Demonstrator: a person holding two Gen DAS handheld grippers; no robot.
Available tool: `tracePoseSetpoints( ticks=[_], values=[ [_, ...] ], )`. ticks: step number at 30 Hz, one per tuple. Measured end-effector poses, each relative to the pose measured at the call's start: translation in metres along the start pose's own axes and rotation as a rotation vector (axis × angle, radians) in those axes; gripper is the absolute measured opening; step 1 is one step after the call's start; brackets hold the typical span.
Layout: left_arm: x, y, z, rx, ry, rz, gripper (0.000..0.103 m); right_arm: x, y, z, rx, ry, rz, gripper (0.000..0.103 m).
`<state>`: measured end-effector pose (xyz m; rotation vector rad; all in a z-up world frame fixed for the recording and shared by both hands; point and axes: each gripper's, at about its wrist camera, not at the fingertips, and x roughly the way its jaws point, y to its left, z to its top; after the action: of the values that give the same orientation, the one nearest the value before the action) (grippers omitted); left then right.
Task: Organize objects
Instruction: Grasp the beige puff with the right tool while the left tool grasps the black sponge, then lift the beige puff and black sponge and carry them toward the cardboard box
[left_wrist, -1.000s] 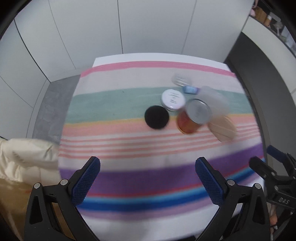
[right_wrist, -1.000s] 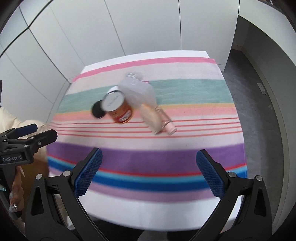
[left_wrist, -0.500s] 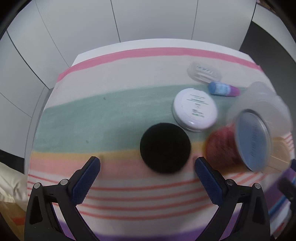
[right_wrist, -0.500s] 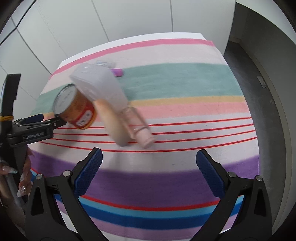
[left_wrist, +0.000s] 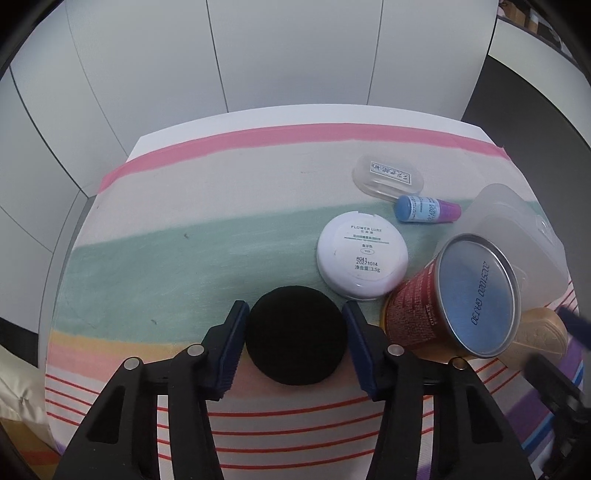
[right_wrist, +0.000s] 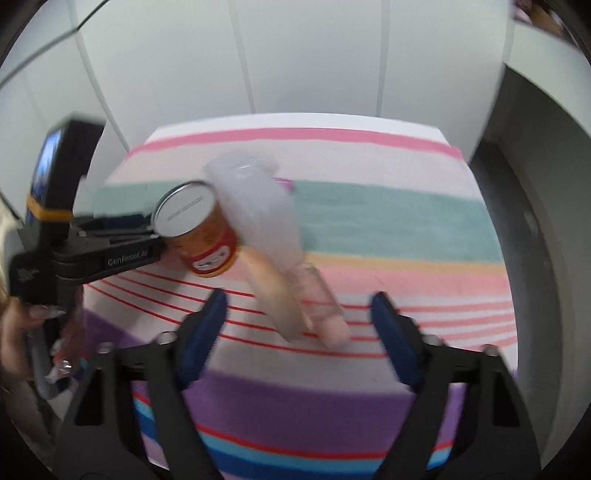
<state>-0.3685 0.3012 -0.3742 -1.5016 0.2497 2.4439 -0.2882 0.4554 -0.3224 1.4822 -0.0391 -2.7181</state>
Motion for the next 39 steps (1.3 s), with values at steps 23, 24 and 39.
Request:
tracePoseSetpoints(
  ticks=[23,24,39],
  values=[
    [-0.073,-0.009,0.012,0.011,-0.018,0.011,0.045,-0.036,0.022,0.025,-0.003,0.028,-0.075,0.017],
    [-0.083,-0.010,0.014,0.017,-0.029,0.012,0.045,-0.039,0.021,0.029,-0.003,0.024,-0.081,0.017],
    [-0.224,-0.004,0.036,-0.007,-0.169,0.023,0.045,-0.166,0.045,0.082,-0.018,-0.122,-0.133,0.017]
  ],
)
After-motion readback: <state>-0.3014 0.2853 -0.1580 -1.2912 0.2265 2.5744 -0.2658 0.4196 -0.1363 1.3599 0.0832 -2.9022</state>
